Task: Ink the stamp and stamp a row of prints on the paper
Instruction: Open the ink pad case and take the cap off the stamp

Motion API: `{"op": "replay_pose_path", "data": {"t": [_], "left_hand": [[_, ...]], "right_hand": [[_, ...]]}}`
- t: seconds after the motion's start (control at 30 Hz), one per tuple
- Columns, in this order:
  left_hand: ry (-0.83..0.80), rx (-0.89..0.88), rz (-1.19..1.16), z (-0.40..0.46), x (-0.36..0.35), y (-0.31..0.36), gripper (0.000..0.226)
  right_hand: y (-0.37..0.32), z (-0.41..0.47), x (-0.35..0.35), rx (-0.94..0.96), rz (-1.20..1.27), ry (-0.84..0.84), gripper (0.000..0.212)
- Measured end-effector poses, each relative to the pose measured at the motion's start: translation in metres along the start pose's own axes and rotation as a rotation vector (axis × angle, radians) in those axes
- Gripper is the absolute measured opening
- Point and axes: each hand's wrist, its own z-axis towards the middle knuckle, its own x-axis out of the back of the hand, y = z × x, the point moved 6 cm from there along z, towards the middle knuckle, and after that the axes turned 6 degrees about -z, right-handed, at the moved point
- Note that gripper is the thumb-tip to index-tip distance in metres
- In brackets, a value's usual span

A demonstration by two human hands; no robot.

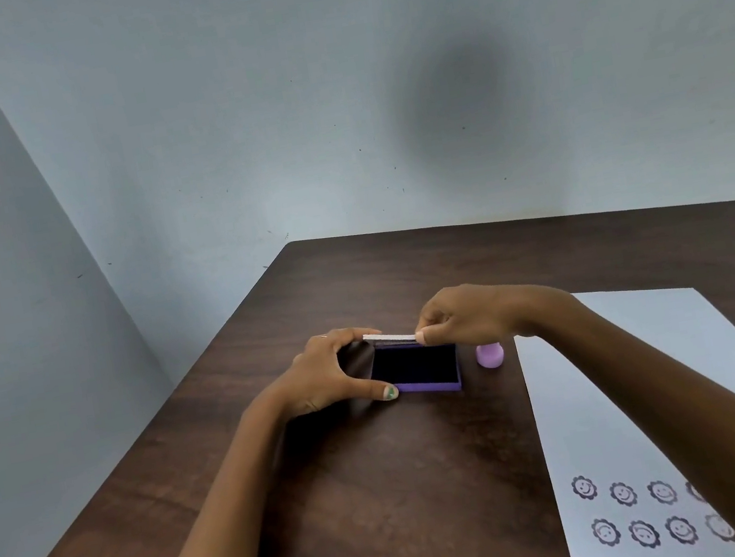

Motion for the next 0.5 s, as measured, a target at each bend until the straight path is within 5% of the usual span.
{"op": "replay_pose_path", "data": {"t": [0.5], "left_hand": [[-0.034, 0.049, -0.022, 0.003, -0.002, -0.004, 0.101]], "right_hand": [[0.027, 0.023, 0.020, -0.080, 0.082, 0.425, 0.023]]}}
